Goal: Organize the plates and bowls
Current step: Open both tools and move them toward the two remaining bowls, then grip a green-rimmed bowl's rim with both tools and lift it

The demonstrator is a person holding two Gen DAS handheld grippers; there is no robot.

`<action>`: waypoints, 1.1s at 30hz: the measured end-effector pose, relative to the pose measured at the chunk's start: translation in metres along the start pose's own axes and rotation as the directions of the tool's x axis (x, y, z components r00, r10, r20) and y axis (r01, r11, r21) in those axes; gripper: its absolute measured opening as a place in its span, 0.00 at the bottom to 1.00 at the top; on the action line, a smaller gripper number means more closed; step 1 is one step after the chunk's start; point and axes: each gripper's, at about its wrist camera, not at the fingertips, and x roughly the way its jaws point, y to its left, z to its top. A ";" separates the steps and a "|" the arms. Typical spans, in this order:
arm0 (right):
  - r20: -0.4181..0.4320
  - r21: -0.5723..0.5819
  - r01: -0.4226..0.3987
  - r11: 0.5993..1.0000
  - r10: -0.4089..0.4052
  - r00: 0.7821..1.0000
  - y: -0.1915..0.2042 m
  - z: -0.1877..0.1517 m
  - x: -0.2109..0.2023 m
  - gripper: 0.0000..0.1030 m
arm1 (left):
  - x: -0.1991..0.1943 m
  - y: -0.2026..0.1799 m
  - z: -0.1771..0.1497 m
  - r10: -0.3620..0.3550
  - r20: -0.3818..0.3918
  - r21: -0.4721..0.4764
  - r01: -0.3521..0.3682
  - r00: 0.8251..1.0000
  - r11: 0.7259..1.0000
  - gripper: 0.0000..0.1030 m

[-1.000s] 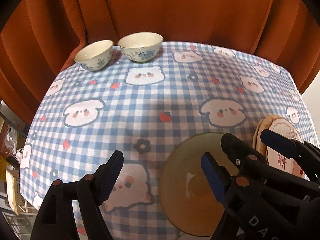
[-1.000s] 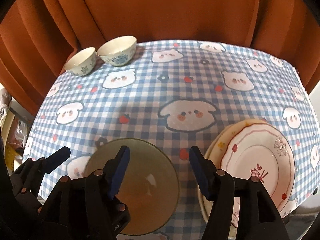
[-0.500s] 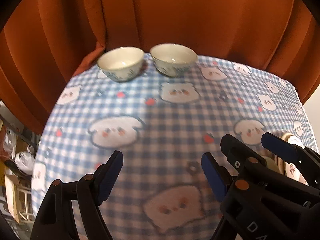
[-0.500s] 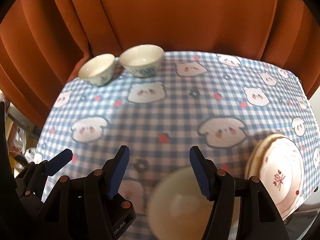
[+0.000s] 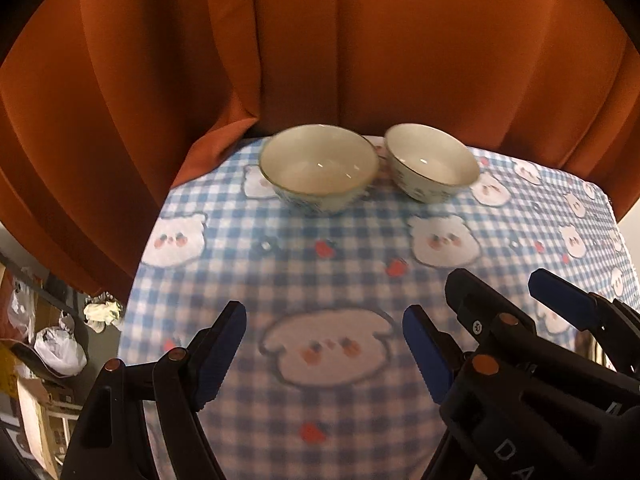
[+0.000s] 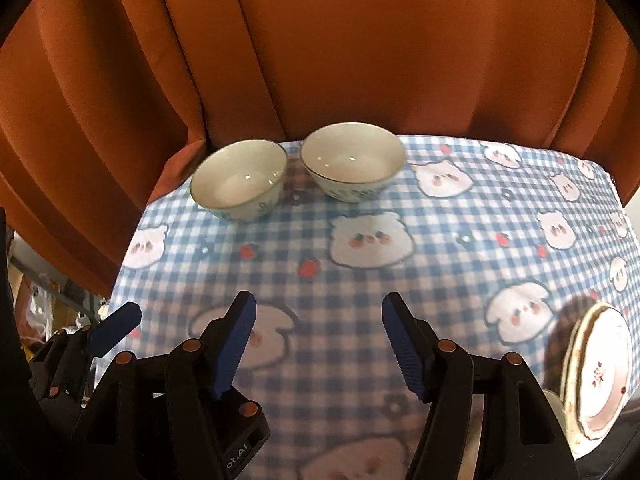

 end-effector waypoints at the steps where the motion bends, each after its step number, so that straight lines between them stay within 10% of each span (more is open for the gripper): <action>1: -0.006 0.008 0.002 1.000 -0.002 1.000 0.005 0.006 0.006 0.67 | 0.004 0.005 0.006 0.004 0.003 0.005 -0.004 1.000 1.000 0.80; 14: 0.011 0.070 0.045 0.996 -0.046 0.999 0.039 0.076 0.070 0.65 | 0.066 0.036 0.077 0.054 0.002 0.038 -0.054 0.999 0.998 0.79; 33: -0.046 0.147 0.028 0.989 -0.021 0.999 0.039 0.114 0.150 0.38 | 0.137 0.039 0.114 -0.011 -0.063 0.047 0.014 0.998 0.999 0.72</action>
